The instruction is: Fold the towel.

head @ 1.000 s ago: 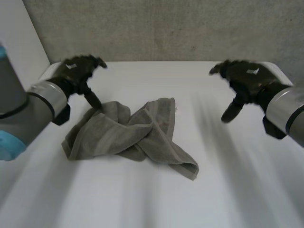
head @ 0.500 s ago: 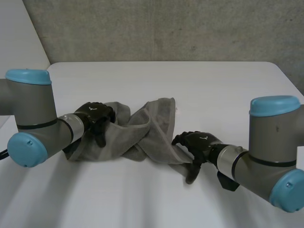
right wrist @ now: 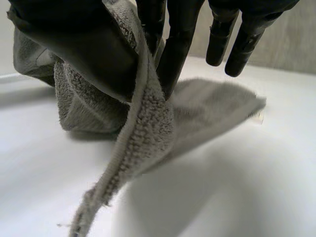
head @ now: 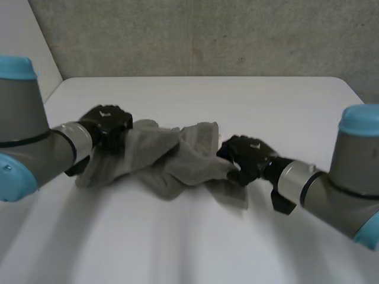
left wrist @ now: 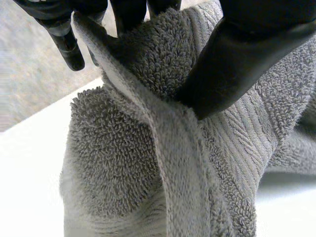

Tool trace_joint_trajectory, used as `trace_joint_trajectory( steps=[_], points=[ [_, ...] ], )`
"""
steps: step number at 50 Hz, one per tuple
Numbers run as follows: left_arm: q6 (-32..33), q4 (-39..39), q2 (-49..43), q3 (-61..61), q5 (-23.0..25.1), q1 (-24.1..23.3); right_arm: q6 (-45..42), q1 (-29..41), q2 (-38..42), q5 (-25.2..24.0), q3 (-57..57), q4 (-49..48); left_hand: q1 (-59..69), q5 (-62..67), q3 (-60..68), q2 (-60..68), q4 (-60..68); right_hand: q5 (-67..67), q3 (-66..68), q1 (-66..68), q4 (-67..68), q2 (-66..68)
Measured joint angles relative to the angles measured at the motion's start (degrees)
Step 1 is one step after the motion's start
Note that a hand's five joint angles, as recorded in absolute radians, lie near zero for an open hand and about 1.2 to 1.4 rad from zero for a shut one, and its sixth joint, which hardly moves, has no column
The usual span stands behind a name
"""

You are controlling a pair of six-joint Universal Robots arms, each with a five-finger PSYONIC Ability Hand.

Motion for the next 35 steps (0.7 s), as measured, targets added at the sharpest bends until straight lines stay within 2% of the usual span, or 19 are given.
trace_joint_trajectory(
  steps=[4, 10, 13, 16, 18, 21, 27, 30, 33, 35],
  points=[
    [-0.1, 1.4, 0.8, 4.1, -0.2, 1.1, -3.1, -0.5, -0.2, -1.1, -7.1, 3.6, 0.2, 0.0, 0.0, 0.1, 0.0, 0.0, 0.0, 0.0, 0.0, 0.0],
    [-0.4, 9.8, 0.2, 17.4, -3.8, 3.3, -6.4, -0.9, 0.5, 1.7, -28.6, 7.1, 0.3, 0.0, 0.0, 0.1, 0.0, 0.0, 0.0, 0.1, 0.0, 0.1],
    [-0.5, 18.3, 3.0, 21.1, -6.5, 4.2, -6.9, -1.4, -2.6, 6.5, -37.6, 2.0, 0.3, 0.5, 0.0, 0.1, 0.0, 0.0, 0.0, 0.1, 0.0, 0.1],
    [-0.5, 25.1, 7.1, 19.6, -7.6, 4.9, -6.8, -2.4, -7.1, 10.0, -38.9, -5.3, 0.3, 0.5, 0.0, 0.1, 0.0, 0.0, 0.0, 0.1, 0.0, 0.1],
    [-0.5, 30.0, 10.8, 15.4, -7.6, 6.0, -6.8, -3.5, -10.2, 10.7, -36.3, -9.7, 0.3, 0.9, 0.0, 0.1, 0.0, 0.1, 0.0, 0.1, 0.0, 0.2],
    [-0.4, 34.2, 14.6, 7.7, -6.1, 7.9, -7.0, -5.3, -13.1, 9.0, -30.4, -12.4, 0.3, 1.8, 0.0, 0.3, 0.0, 0.2, 0.0, 0.1, 0.0, 1.0],
    [-0.3, 37.4, 18.6, -12.0, 2.4, 11.4, -10.3, -8.1, -16.8, 1.9, -13.7, -11.5, 0.3, 1.8, 0.0, 0.6, 0.0, 0.3, 0.0, 0.1, 0.0, 1.0],
    [-0.1, 37.2, 18.5, -21.5, 7.6, 12.2, -15.0, -8.6, -18.1, -0.8, -4.6, -10.3, -10.3, -10.2, 0.0, -10.4, 0.0, 0.4, 0.0, 0.1, 0.0, 1.0],
    [0.0, 36.8, 17.9, -27.5, 10.4, 12.4, -18.8, -8.6, -18.8, -1.8, 1.1, -9.7, -20.6, -20.9, 0.0, -20.3, 0.0, 0.5, 0.0, 0.1, 0.0, 1.0],
    [0.0, 36.4, 16.9, -30.8, 11.6, 12.3, -21.2, -8.5, -19.1, -2.0, 5.0, -9.5, -23.3, -24.0, 0.0, -22.6, 0.0, 0.5, 0.0, 0.1, 0.0, 1.0]
  ],
)
